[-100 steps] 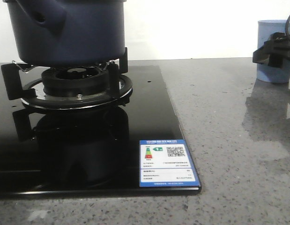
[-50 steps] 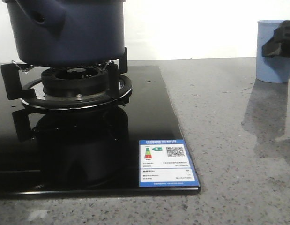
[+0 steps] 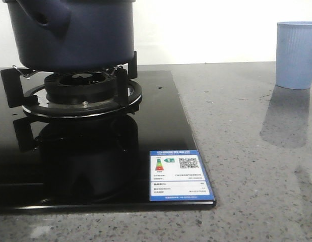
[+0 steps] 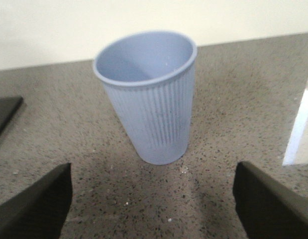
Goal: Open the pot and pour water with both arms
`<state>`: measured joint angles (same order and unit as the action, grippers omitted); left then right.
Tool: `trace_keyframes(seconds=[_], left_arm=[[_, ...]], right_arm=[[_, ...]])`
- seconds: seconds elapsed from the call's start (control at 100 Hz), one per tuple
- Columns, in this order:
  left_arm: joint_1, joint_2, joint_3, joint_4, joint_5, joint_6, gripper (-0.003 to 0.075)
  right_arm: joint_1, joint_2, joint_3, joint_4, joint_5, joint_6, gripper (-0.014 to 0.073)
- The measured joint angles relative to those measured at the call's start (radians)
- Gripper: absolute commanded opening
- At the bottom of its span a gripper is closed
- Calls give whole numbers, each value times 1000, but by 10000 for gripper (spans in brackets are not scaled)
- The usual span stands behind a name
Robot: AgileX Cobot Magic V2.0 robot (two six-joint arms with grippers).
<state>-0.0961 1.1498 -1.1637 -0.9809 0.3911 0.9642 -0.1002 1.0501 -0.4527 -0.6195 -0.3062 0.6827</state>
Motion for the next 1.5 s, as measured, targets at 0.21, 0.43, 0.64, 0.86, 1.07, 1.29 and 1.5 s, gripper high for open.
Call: trace_keyframes(seconds=[0.21, 0.43, 0.64, 0.86, 1.07, 1.29, 1.5], left_arm=[[-62, 2, 0, -1, 3, 0, 345], [-148, 59, 0, -8, 4, 0, 345], [-209, 127, 0, -9, 4, 0, 345], [-224, 194, 0, -9, 2, 0, 345], [-224, 223, 0, -9, -3, 0, 345], [-224, 239, 0, -8, -7, 0, 345], [-224, 239, 0, 8, -9, 0, 345]], right_arm=[[0, -222, 31, 0, 121, 6, 574], [0, -388, 34, 0, 267, 8, 574], [0, -486, 34, 4, 363, 8, 574], [0, -534, 34, 6, 400, 8, 574], [0, -539, 34, 7, 420, 8, 574], [0, -539, 34, 8, 422, 8, 574], [0, -539, 34, 8, 422, 8, 573]])
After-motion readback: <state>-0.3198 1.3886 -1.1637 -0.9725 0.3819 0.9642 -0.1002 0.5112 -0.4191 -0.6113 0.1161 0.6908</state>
